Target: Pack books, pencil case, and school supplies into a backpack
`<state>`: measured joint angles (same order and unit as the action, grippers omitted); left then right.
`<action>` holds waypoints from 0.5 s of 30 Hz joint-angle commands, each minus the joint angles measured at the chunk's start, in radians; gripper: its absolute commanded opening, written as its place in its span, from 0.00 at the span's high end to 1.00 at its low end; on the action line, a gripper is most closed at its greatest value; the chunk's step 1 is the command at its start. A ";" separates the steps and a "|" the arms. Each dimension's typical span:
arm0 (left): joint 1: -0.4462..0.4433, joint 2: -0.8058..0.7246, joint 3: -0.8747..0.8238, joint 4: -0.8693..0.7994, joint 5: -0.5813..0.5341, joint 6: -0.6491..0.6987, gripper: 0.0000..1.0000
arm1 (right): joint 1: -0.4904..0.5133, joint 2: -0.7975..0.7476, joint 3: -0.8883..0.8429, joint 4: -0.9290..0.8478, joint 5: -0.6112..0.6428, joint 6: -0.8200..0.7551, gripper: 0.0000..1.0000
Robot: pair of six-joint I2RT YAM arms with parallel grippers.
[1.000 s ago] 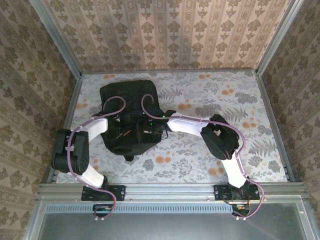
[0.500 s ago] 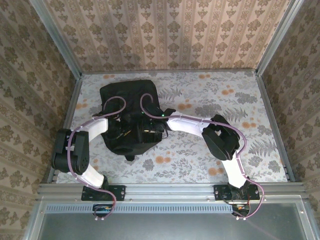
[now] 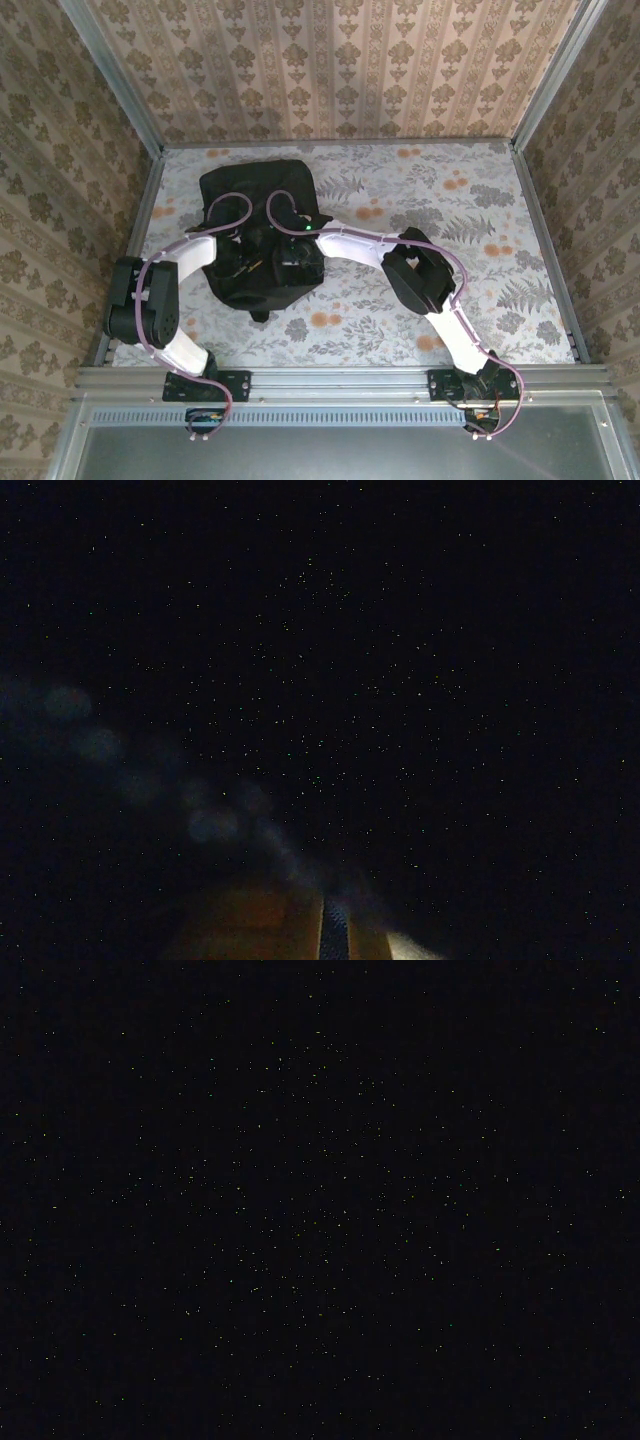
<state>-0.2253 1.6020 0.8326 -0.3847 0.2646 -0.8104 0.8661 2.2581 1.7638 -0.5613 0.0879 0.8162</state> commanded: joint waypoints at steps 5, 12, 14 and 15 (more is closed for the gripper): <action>-0.023 0.104 -0.051 -0.138 -0.050 -0.012 0.87 | 0.006 -0.099 -0.103 -0.008 0.014 -0.083 1.00; -0.018 0.092 -0.033 -0.164 -0.074 0.007 0.90 | 0.004 -0.308 -0.190 -0.010 0.009 -0.099 1.00; -0.017 0.085 -0.030 -0.167 -0.078 0.014 0.92 | 0.001 -0.345 -0.227 -0.008 -0.017 -0.077 1.00; -0.017 0.080 -0.026 -0.171 -0.081 0.016 0.92 | -0.003 -0.362 -0.250 -0.006 -0.028 -0.061 1.00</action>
<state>-0.2295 1.6081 0.8593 -0.4236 0.2447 -0.8116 0.8688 1.9675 1.5623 -0.5274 0.0875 0.7368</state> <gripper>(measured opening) 0.086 0.067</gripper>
